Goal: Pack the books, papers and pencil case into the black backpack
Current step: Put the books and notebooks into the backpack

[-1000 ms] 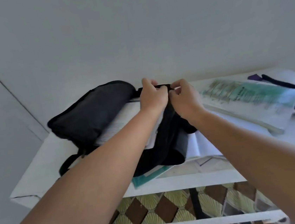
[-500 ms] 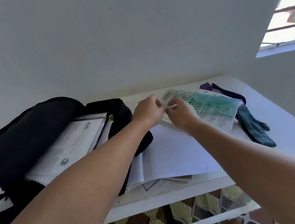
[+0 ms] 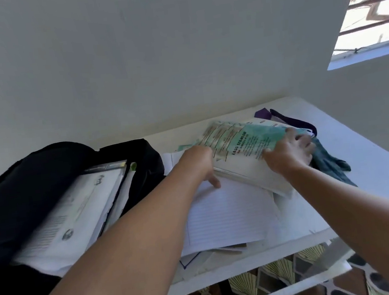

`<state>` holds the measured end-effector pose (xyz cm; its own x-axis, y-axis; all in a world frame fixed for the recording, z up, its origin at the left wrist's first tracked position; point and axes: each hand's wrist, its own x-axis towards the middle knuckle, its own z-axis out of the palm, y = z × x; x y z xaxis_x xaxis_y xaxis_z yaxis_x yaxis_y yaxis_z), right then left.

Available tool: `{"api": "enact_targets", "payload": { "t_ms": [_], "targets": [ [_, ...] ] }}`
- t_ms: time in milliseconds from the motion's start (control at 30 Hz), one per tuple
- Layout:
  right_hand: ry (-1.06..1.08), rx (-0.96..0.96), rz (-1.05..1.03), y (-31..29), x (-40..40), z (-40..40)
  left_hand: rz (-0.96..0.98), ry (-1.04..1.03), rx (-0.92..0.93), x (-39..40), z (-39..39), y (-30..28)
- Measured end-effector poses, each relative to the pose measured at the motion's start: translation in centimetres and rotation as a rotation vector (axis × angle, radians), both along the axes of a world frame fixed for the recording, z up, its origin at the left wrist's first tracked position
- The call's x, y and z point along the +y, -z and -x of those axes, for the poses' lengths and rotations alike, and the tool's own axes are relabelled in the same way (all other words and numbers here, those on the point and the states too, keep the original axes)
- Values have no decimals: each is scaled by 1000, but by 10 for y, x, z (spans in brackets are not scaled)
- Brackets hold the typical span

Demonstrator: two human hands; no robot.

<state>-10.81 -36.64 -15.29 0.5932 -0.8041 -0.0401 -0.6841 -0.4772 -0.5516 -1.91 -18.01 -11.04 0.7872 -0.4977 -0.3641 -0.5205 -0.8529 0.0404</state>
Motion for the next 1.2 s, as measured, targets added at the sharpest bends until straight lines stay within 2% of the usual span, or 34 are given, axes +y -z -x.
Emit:
{"api": "enact_targets", "payload": {
  "t_ms": [167, 400, 467, 533, 600, 667, 700, 733, 800, 833, 867, 900, 967, 1033, 1133, 1200],
  "targets": [
    [94, -77, -138, 3, -19, 4, 12, -22, 34, -7, -2, -2],
    [200, -429, -249, -27, -38, 1, 182, -102, 68, 1, -7, 6],
    [204, -574, -394, -40, -33, -3, 232, -179, 112, 0, -5, 4],
    [164, -731, -638, -57, -24, -4, 322, -301, 218, 3, -7, 1],
    [-18, -741, -758, -74, -15, -4, 439, -452, 294, 7, -6, -6],
    [-278, -677, -717, -95, 1, 0, 546, -537, 169, 14, -7, -17],
    [-418, -658, -663, -103, 10, 1, 679, -593, 139, 16, -8, -26],
    [-563, -660, -617, -110, 21, 3, 876, -702, 217, 17, -11, -37],
    [-843, -630, -517, -119, 42, 9, 1257, -909, 722, 19, -13, -65],
    [-963, -567, -470, -119, 51, 11, 1313, -913, 928, 25, -15, -78],
    [-1045, -496, -448, -116, 57, 12, 1314, -878, 1037, 30, -13, -87],
    [-1092, -425, -476, -111, 62, 11, 1275, -835, 1049, 34, -9, -92],
    [-1078, -295, -551, -98, 67, 4, 1149, -807, 958, 42, -4, -90],
    [-1024, -276, -516, -80, 65, -7, 1080, -821, 845, 53, 2, -79],
    [-750, -403, -542, -53, 51, -28, 1234, -791, 824, 75, 4, -73],
    [-535, -362, -672, -45, 40, -32, 1348, -702, 829, 87, 5, -78]
  ]
}}
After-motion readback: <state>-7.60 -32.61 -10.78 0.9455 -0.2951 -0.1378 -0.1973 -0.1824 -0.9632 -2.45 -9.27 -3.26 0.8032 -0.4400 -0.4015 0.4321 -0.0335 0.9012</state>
